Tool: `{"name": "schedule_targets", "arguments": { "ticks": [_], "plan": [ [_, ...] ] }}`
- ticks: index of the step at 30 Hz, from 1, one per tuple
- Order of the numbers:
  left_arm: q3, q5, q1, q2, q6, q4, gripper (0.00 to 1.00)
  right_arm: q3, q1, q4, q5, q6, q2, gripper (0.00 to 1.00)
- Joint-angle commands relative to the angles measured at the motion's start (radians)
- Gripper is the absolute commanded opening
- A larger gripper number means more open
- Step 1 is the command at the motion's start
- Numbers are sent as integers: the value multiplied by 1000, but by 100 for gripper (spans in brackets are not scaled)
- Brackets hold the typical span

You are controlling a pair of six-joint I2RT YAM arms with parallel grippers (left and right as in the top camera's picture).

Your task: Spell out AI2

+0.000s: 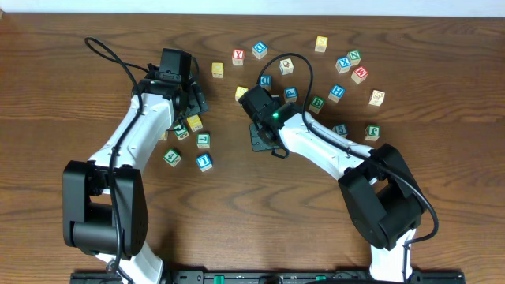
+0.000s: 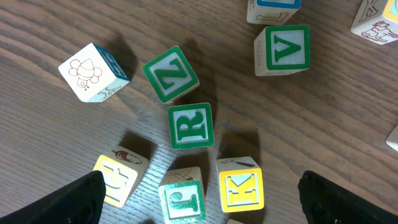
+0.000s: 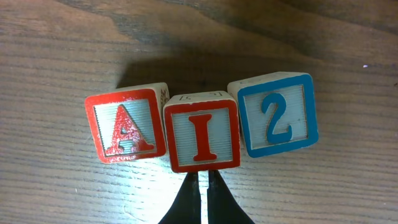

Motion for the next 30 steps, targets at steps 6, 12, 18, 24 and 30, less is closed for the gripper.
{"name": "schedule_targets", "arguments": {
  "ticks": [6,12,18,24,30],
  "plan": [
    [1,-13,2,-1,7,-3,98,-6,5,14,25,1,-20,1],
    [1,-13,2,-1,7,-3,98,-6,5,25,40,0,-16,1],
    [1,-13,2,-1,7,-3,98,-6,5,31,33,-14,8,1],
    [1,-13,2,-1,7,-3,97,2,4,40,21,-47,-3,1],
    [1,-13,2,-1,7,-3,98,6,2,39,21,-64,-84,1]
  ]
}}
